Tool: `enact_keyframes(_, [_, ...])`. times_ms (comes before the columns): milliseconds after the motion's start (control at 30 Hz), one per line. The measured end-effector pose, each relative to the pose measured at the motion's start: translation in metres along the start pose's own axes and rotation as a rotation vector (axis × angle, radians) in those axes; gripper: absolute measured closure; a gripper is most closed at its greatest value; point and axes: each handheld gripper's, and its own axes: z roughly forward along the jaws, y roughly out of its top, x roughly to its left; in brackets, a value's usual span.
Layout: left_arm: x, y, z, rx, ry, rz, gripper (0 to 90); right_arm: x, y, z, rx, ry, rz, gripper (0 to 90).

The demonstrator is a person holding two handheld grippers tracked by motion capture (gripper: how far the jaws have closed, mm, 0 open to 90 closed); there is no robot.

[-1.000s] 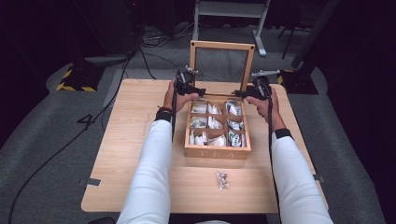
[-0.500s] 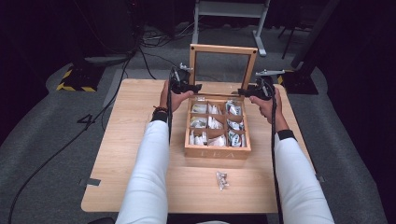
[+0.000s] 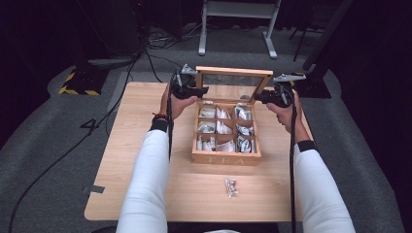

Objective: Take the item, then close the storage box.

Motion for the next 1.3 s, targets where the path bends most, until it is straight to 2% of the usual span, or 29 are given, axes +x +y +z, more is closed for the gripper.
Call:
enact_keyframes(167, [-0.004,0.002,-0.011,-0.015,-0.009,0.018,51.5,0.002,-0.001,-0.005,-0.010,0.006,-0.015,58.0])
enact_keyframes(300, [-0.007,0.004,-0.016,-0.002,-0.001,0.048,52.6,0.006,-0.001,-0.008,-0.025,0.007,-0.030,60.6])
enact_keyframes(467, [-0.011,0.002,-0.019,0.006,0.003,0.057,52.7,0.011,-0.001,-0.017,-0.046,0.014,-0.043,60.6])
enact_keyframes(567, [-0.014,0.000,-0.023,-0.003,0.002,0.055,52.9,0.013,-0.001,-0.022,-0.050,0.023,-0.052,60.5])
enact_keyframes(767, [-0.019,0.001,-0.033,-0.013,0.008,0.078,54.1,0.016,0.001,-0.030,-0.056,0.030,-0.074,60.3])
enact_keyframes(900, [-0.023,0.000,-0.038,-0.020,0.011,0.086,53.8,0.019,0.001,-0.035,-0.065,0.037,-0.070,59.6])
enact_keyframes(1067, [-0.026,-0.003,-0.045,-0.033,-0.003,0.083,53.9,0.025,0.000,-0.038,-0.058,0.025,-0.089,59.0])
enact_keyframes(1300, [-0.036,-0.004,-0.054,-0.021,0.006,0.116,53.4,0.032,-0.003,-0.048,-0.062,0.029,-0.101,58.5])
